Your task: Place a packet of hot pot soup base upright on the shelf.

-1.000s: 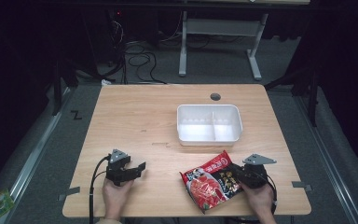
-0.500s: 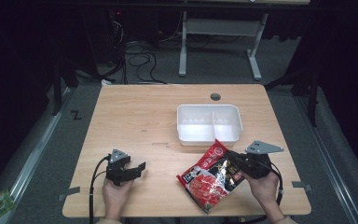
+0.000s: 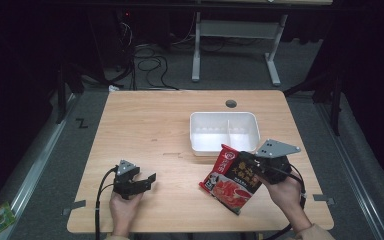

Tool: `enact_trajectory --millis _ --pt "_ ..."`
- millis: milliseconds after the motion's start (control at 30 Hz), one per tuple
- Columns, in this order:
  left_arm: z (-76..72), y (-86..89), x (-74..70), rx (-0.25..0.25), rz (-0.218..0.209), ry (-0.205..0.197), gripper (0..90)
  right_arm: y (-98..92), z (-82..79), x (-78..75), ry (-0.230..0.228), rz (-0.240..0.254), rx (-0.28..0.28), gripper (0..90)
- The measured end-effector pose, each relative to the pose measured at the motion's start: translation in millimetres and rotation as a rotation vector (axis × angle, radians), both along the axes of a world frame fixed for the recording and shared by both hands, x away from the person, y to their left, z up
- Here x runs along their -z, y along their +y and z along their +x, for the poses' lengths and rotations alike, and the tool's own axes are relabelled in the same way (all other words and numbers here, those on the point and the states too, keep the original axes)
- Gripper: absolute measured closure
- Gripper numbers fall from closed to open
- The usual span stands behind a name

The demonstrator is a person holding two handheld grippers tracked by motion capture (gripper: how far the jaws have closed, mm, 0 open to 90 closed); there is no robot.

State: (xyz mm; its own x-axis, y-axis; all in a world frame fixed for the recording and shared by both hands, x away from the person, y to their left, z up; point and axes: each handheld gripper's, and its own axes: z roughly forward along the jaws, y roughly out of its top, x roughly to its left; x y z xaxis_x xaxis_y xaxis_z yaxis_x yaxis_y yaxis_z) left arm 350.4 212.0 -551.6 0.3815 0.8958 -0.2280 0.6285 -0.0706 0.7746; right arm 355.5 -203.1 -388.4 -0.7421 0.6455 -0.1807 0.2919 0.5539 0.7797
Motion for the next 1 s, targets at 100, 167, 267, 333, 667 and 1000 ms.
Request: enact_trajectory --millis 100,167,267,333,667,1000 --pt "-0.3 0.8 -0.1 0.0 -0.003 -0.001 26.3 0.1 2.9 -4.1 0.0 -0.016 0.008 88.8" --pt "0.1 0.6 0.1 -0.003 -0.008 0.0 26.3 -0.1 3.8 -6.2 -0.003 -0.021 0.013 88.9" --pt "0.0 0.3 0.1 -0.003 -0.006 0.001 26.3 -0.3 5.0 -13.2 -0.01 -0.022 0.018 88.8" --pt "0.2 1.2 0.2 -0.004 -0.011 0.003 26.2 1.2 6.5 -16.9 -0.008 -0.031 0.014 88.8" --pt "0.1 1.3 0.1 -0.003 -0.011 0.0 26.2 5.1 25.5 -42.6 -0.028 -0.028 0.033 88.8" --pt "0.1 1.3 0.1 -0.001 -0.016 -0.008 26.2 15.8 52.3 -59.7 -0.046 -0.031 0.073 88.8"
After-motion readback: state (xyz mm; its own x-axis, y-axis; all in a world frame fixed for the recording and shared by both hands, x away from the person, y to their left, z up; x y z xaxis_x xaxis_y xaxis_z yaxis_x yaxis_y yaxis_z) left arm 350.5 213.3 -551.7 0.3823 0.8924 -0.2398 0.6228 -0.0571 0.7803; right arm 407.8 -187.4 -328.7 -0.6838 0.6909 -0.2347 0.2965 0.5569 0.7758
